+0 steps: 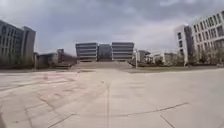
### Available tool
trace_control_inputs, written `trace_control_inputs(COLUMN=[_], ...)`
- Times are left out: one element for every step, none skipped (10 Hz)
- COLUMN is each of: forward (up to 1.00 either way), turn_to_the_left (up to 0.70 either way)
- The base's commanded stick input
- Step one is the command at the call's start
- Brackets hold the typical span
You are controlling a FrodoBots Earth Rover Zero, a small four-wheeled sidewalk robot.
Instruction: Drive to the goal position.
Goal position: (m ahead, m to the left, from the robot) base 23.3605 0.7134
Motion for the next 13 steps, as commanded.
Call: trace_control_inputs(forward=[0.70, 0.70, 0.70, 0.70, 0.70, 0.70, 0.70, 0.70, 0.70, 0.70, 0.70, 0.70, 0.70], turn_to_the_left=[0.00, 0.00, 0.00, 0.00, 0.00, 0.00, 0.00, 0.00, 0.00, 0.00, 0.00, 0.00, 0.00])
